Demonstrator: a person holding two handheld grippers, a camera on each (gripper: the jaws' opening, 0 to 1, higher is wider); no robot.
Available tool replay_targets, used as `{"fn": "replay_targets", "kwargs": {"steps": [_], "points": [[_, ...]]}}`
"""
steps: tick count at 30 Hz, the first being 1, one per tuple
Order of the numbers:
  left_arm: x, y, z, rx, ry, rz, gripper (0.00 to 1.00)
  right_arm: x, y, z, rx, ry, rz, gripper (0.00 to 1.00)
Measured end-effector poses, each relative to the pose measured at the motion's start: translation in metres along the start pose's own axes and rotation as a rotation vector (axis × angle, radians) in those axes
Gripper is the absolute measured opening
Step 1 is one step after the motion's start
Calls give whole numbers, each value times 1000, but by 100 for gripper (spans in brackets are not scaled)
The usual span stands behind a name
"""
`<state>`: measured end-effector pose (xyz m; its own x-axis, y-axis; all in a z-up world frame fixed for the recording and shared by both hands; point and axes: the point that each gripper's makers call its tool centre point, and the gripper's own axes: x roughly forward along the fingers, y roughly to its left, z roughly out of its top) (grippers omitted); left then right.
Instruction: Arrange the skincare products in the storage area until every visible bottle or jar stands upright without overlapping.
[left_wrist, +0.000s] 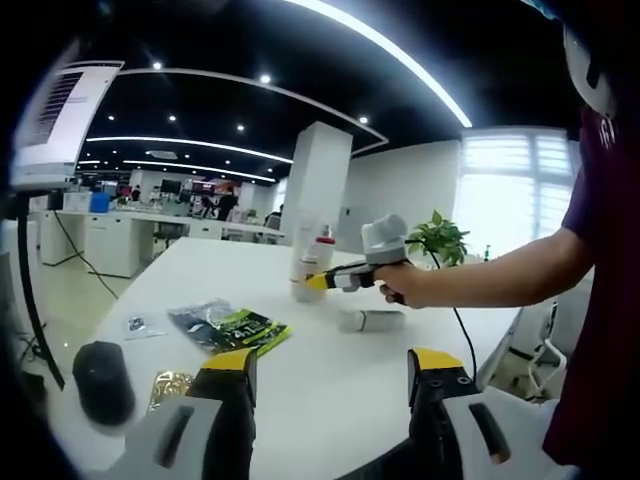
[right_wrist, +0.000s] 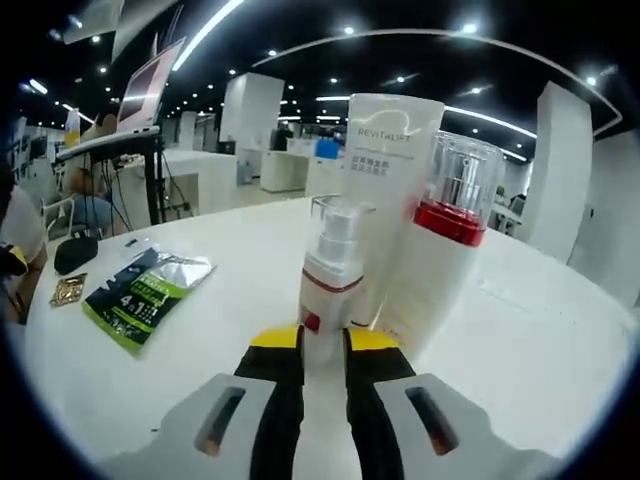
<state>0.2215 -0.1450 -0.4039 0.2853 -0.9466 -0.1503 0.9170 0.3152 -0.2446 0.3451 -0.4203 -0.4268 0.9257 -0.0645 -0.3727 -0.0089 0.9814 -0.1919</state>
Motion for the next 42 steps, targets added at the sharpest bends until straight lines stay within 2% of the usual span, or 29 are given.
{"fn": "replay_targets", "kwargs": {"steps": [17, 23, 25, 26, 30, 32, 36, 38, 42], "points": [[1, -1, 0, 10, 9, -1, 61, -1, -2, -2, 22, 7, 3, 13], [0, -1, 1, 7, 3, 2, 62, -16, -5, 2, 29, -9, 14, 15], [1, -1, 0, 4, 5, -1, 62, -24, -4, 5, 28, -22, 36, 15], [1, -2, 0, 5, 5, -2, 62, -29, 1, 5, 33, -14, 76, 15], [3, -5, -1, 1, 7, -10, 62, -49, 10, 5, 39, -2, 153, 11], [5, -7, -1, -2, 4, -17, 62, -61, 18, 1, 37, 31, 211, 11], [7, -11, -2, 1, 9, -27, 62, -79, 31, -6, 79, 73, 307, 19], [7, -12, -2, 0, 8, -29, 62, -85, 35, -10, 91, 94, 333, 23], [6, -12, -2, 1, 6, -27, 62, -99, 46, -25, 65, 145, 404, 27]]}}
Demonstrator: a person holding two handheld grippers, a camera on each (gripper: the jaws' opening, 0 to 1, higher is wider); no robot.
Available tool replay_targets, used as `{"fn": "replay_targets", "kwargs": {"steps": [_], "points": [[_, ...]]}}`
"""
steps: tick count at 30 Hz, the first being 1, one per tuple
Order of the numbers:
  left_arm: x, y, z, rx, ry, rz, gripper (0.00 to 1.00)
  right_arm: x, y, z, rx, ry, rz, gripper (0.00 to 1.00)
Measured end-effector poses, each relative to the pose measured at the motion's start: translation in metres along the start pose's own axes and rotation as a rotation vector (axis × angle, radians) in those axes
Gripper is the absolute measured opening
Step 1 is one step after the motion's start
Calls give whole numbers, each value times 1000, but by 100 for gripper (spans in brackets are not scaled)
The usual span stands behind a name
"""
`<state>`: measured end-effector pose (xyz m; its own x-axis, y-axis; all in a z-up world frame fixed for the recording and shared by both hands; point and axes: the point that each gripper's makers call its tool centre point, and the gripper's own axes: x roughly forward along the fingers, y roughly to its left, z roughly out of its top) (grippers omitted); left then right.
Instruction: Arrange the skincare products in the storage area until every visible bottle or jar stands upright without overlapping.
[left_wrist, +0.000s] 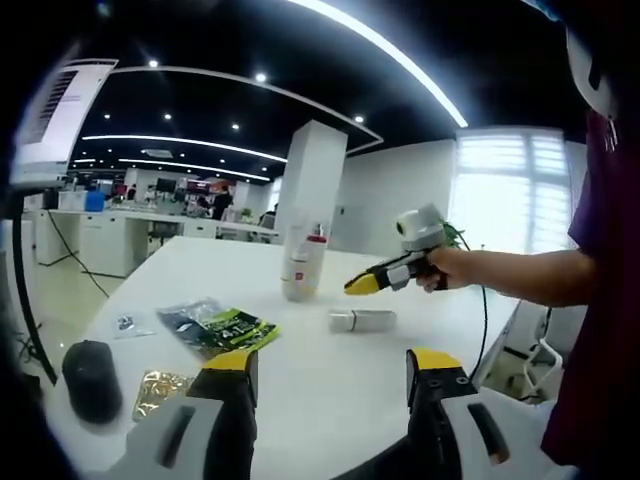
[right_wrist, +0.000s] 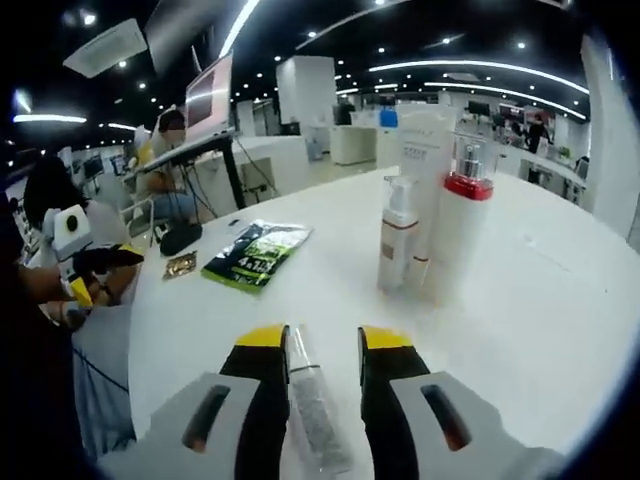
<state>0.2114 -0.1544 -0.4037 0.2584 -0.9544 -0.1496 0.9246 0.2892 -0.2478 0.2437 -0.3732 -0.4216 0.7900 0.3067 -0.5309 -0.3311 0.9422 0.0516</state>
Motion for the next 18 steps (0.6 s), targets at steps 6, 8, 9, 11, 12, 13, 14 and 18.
{"fn": "replay_targets", "kwargs": {"steps": [6, 8, 9, 11, 12, 13, 14, 18], "points": [[-3, 0, -2, -1, 4, 6, 61, -5, 7, -19, -13, 86, 36, 34], [-4, 0, -2, -6, 3, 5, 61, -5, 9, -28, -35, 125, 42, 34], [-4, -1, -3, -7, 5, 4, 61, -5, 10, -31, -44, 140, 44, 34], [-4, -1, -3, -4, 6, 5, 61, -4, 11, -35, -53, 157, 45, 32], [-4, -1, -3, -7, 6, 4, 61, -4, 11, -37, -48, 167, 47, 30], [-4, -1, -3, -9, 6, 3, 61, -4, 11, -38, -49, 171, 46, 28], [-4, -1, -3, -9, 7, 3, 61, -3, 10, -39, -52, 177, 47, 28], [-4, -1, -3, -8, 7, 2, 61, 1, 10, -46, -76, 221, 46, 27]]}}
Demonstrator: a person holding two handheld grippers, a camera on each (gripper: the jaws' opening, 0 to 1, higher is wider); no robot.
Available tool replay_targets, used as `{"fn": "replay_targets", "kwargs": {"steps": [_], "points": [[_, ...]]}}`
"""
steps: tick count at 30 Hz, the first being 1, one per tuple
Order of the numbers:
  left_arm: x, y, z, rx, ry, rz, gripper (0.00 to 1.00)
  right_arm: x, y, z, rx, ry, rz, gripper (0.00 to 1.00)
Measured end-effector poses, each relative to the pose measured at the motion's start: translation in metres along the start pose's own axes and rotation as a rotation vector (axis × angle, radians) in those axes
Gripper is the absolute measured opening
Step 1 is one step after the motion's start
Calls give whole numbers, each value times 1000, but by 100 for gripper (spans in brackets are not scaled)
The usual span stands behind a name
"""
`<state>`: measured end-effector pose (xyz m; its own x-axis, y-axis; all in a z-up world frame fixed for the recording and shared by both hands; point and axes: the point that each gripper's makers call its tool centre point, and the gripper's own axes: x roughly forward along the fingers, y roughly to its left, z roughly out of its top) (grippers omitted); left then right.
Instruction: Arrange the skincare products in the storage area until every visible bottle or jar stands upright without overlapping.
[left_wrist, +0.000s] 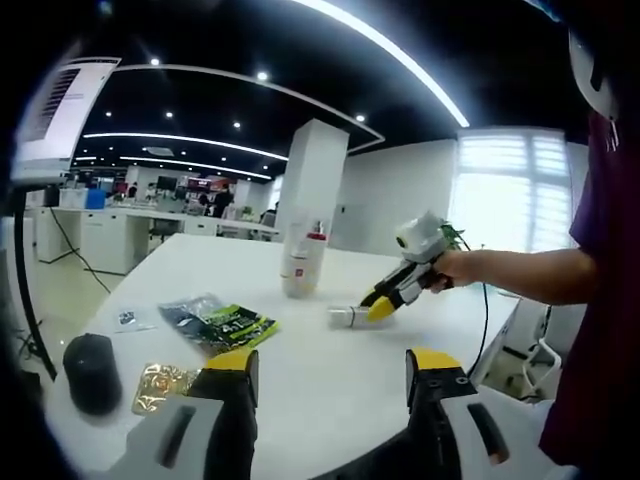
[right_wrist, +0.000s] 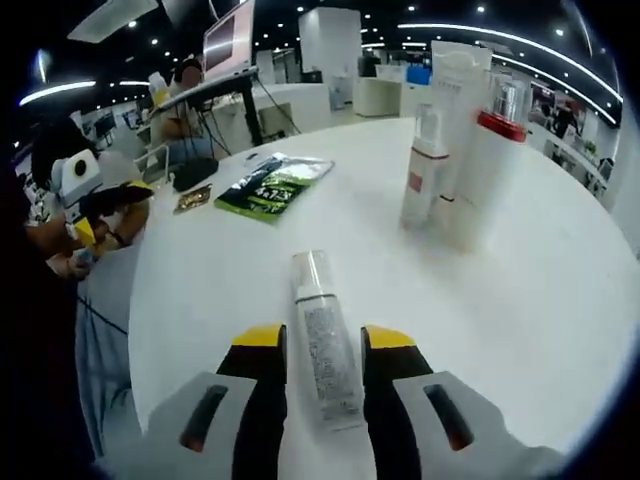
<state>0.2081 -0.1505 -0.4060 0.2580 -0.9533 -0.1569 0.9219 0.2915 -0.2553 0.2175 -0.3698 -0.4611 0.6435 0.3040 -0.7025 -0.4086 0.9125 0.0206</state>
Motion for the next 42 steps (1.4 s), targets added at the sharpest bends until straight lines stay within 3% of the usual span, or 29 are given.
{"fn": "replay_targets", "kwargs": {"steps": [7, 14, 20, 25, 29, 36, 38, 42], "points": [[0, 1, -1, -7, 4, 2, 61, 8, 3, -10, -38, 58, 1, 20], [0, 1, -2, -43, -2, -4, 60, 6, 2, -7, -25, 41, -43, 19], [3, 3, -4, -65, 18, 19, 55, 4, 14, 14, -115, -49, -81, 19], [10, 5, 3, -129, 3, 23, 55, 5, 40, 38, -161, -156, -70, 19], [15, 3, 5, -195, 1, 12, 55, 4, 69, 58, -227, -248, -26, 19], [19, -1, 6, -309, 3, -8, 53, 7, 115, 72, -283, -327, 51, 19], [20, -3, 6, -315, 5, -13, 51, 7, 130, 79, -296, -383, 91, 19], [20, -2, 5, -354, 11, -15, 51, 11, 141, 78, -320, -380, 103, 19]]}}
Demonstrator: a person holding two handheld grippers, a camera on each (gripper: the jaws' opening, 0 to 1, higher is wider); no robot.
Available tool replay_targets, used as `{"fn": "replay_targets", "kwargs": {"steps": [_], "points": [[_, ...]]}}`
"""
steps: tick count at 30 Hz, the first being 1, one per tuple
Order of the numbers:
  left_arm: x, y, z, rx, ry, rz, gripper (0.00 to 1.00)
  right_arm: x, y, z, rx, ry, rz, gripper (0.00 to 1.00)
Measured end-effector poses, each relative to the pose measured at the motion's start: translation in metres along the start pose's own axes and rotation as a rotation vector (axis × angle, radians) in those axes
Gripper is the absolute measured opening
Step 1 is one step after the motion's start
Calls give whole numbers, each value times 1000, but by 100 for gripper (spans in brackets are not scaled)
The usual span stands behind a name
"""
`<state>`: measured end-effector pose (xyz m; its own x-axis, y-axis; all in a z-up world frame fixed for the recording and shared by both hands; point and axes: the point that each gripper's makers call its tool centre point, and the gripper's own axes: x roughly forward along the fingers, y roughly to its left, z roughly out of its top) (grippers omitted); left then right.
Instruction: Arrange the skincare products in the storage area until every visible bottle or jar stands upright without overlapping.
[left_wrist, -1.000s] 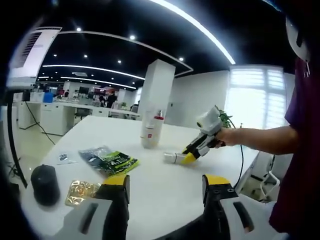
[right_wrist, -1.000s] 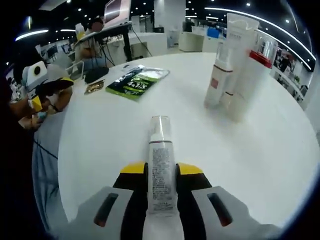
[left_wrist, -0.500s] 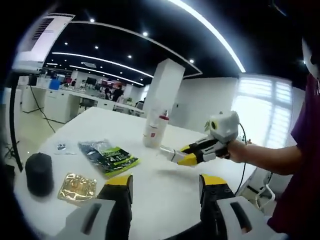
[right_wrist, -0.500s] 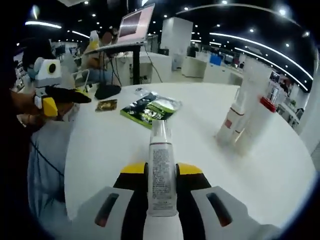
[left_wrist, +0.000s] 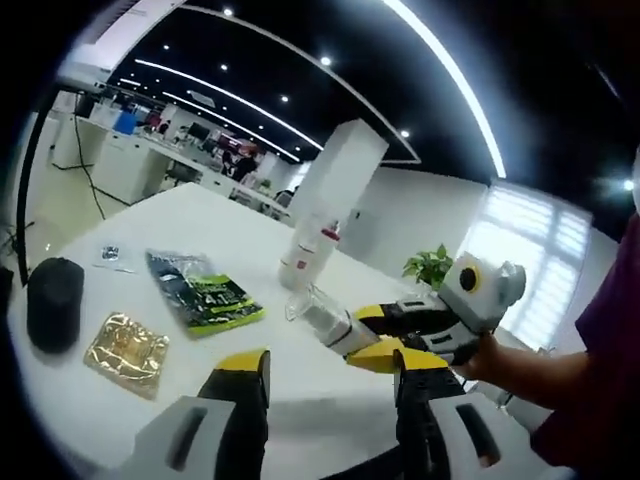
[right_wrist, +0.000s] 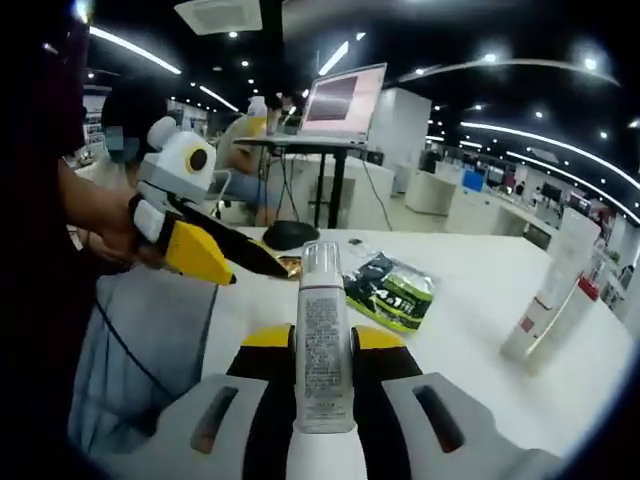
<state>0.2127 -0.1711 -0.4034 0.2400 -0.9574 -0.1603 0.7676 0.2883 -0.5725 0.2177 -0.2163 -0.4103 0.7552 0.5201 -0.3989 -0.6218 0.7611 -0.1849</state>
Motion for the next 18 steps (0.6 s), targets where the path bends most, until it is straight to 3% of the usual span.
{"fn": "replay_targets", "kwargs": {"steps": [8, 13, 18], "points": [[1, 2, 3, -80, -17, 1, 48, 11, 29, 14, -47, -62, 51, 19], [0, 4, 6, -126, -29, -1, 32, 16, 36, 17, -39, -81, 61, 19], [-4, 6, 11, -159, -62, -4, 29, 18, 40, 22, -37, -100, 56, 19]]}}
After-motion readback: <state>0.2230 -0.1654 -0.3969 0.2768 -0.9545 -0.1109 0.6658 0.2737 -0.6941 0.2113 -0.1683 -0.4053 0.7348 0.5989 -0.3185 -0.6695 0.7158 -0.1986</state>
